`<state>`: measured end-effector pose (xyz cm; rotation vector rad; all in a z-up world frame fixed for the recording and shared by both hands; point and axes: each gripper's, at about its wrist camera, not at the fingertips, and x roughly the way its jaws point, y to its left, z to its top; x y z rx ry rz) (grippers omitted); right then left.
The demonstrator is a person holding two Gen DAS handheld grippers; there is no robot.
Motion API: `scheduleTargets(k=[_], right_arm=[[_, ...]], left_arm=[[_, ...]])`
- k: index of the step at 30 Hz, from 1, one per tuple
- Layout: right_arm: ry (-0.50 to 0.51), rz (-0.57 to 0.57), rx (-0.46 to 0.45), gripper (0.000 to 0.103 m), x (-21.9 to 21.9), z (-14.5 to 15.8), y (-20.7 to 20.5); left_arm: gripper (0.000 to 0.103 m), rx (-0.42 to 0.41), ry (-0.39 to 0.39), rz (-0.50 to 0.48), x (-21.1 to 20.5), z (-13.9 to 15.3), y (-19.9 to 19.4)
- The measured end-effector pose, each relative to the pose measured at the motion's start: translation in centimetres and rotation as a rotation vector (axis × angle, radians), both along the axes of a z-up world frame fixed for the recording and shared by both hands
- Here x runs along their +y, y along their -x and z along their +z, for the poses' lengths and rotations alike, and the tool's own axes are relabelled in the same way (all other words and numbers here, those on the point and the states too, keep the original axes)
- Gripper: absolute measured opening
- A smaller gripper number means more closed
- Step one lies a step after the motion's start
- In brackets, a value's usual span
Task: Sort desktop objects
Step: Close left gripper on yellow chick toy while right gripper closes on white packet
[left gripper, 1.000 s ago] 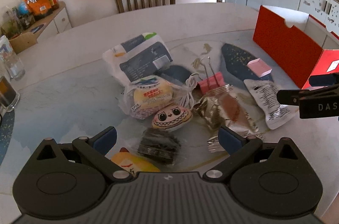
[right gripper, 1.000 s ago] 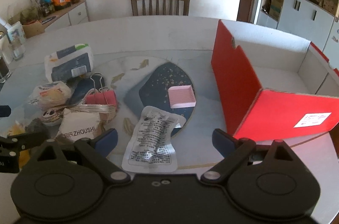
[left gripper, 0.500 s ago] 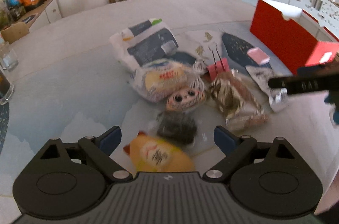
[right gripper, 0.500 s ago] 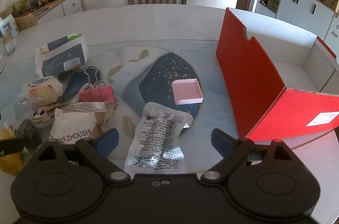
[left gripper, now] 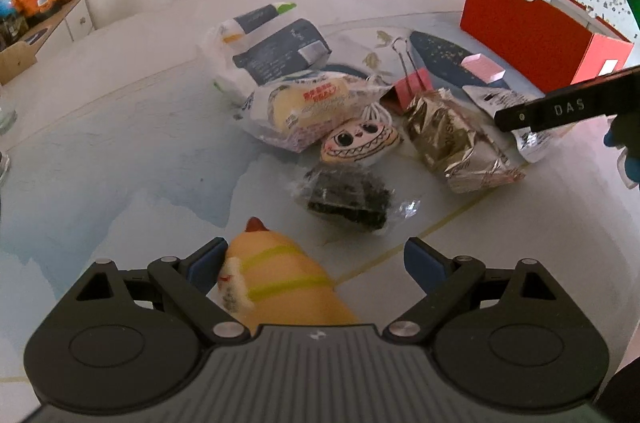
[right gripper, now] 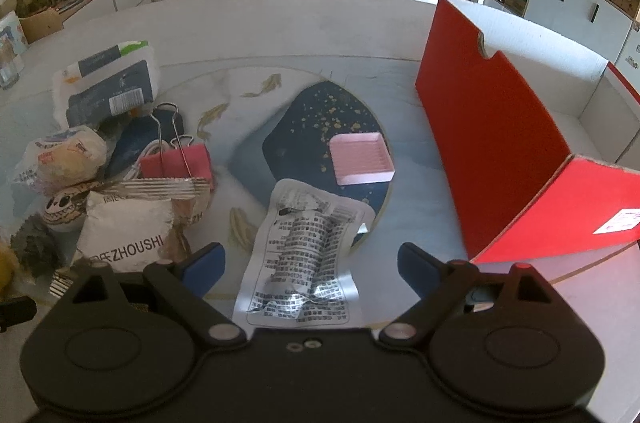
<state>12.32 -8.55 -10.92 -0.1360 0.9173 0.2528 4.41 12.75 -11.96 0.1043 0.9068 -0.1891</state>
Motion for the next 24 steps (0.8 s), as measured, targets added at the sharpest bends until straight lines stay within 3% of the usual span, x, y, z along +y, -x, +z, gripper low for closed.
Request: scheduleTargets(k=[2,4,8,10,12,18,24], right_arm=[[0.0,-0.003,0.008,0.09,0.1,-0.1,-0.2],[0.001,-0.003,0.018,0.087,0.2,-0.3,-0.4],[0.007,-0.002,0.036,0.081,0.4,-0.7,-0.6],[0.012,0.001,0.044,0.076,0.6,-0.9,-0.7],[0.005,0.003,0.043,0.074,0.8,-0.9,-0.7],[-0.012,0.015,0.045,0.057,1.3,-0.8,-0.8],[0.002,0.026,0.034,0.05,1.6,-0.3,-0.5]], left_arm=[[0.094,0.007,0.003,-0.001,0.1,-0.2,0.0],[0.08,0.017,0.0,0.006,0.2,-0.3,0.0],[0.071,0.017,-0.003,0.013,0.4,-0.4,0.0],[0.059,0.014,-0.002,0.014,0.6,-0.2,0.0],[0.054,0.016,0.001,0.018,0.8,-0.1,-0.1],[0.048,0.023,0.025,0.02,1.3,0.0,0.1],[0.047,0.029,0.04,0.015,1.8,0.5,0.3]])
